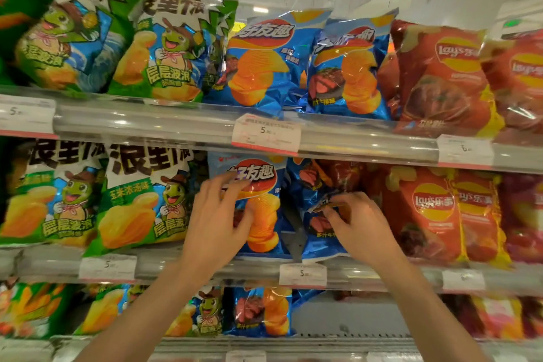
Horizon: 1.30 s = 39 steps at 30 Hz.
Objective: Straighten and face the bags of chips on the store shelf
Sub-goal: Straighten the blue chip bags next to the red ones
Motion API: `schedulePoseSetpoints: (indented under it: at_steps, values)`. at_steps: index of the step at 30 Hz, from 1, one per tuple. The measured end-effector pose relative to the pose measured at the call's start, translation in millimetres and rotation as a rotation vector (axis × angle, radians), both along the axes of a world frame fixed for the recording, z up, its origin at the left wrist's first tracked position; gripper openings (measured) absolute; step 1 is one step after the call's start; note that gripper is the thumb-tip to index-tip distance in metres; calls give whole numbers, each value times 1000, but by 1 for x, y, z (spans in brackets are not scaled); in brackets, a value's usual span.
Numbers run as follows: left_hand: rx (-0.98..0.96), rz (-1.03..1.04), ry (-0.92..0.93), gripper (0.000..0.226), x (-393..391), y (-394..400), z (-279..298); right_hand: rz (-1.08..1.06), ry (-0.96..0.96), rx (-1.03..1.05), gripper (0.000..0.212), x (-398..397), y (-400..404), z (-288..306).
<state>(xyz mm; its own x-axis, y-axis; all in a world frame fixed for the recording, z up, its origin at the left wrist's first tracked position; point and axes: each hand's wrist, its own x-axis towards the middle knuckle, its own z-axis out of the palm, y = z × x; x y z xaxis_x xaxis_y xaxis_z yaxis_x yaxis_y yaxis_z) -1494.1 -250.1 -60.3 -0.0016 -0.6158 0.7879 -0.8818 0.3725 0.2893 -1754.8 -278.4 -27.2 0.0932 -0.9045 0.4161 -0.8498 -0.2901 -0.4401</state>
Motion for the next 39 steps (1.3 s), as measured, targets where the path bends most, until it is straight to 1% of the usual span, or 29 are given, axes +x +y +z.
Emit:
schedulePoseSetpoints:
  at_steps: [2, 4, 5, 6, 8, 9, 10, 11, 12, 15, 17, 20, 22, 24, 27, 30, 34, 35, 37, 39]
  values:
    - [55, -67, 4, 32, -15, 5, 4, -28, 119, 23, 44, -13, -4, -3]
    - [148, -153, 45, 27, -34, 10, 5, -1, 122, 122, 54, -24, 0, -2]
    - [198, -191, 63, 25, -45, 11, 6, 34, 102, 207, 65, -29, 2, -4]
    - [244, -219, 79, 24, -55, 10, 6, 85, 95, 281, 81, -35, 3, -6]
    - [327, -248, 129, 23, -70, 8, 7, 157, 153, 344, 111, -43, 3, -12]
    - [363, -256, 162, 23, -76, 6, 8, 175, 169, 333, 119, -46, 1, -15]
    - [393, -260, 195, 23, -81, 5, 8, 176, 167, 308, 122, -49, -1, -18]
    - [427, -259, 228, 23, -85, 4, 8, 171, 160, 281, 122, -51, -3, -20]
    - [468, -255, 264, 24, -88, 3, 7, 169, 153, 252, 116, -52, -5, -20]
    - [598, -253, 367, 27, -98, 1, 7, 168, 110, 111, 77, -56, -5, -16]
    - [654, -238, 429, 32, -103, -1, 10, 161, 41, 46, 57, -60, -6, -12]
    - [765, -251, 624, 32, -111, -5, 19, 176, -32, 32, 45, -67, -2, -6]
    - [868, -273, 738, 41, -117, -8, 24, 194, -101, 33, 41, -73, 2, -6]
    - [942, -285, 790, 50, -123, -10, 25, 207, -157, 32, 39, -77, 5, -9]
    - [980, -285, 822, 59, -132, -13, 25, 216, -249, 38, 40, -79, 5, -12]
    - [972, -303, 865, 64, -137, -16, 30, 212, -285, 12, 36, -79, 4, -6]
    - [905, -361, 972, 53, -139, -15, 41, 217, -301, 47, 33, -80, 6, 7]
    - [884, -359, 978, 50, -137, -13, 42, 223, -325, 86, 34, -81, 8, 8]
    - [853, -355, 982, 43, -132, -7, 40, 229, -435, 183, 38, -86, 14, 11]
    - [848, -361, 985, 39, -127, 1, 36, 179, -498, 224, 44, -91, 17, 12]
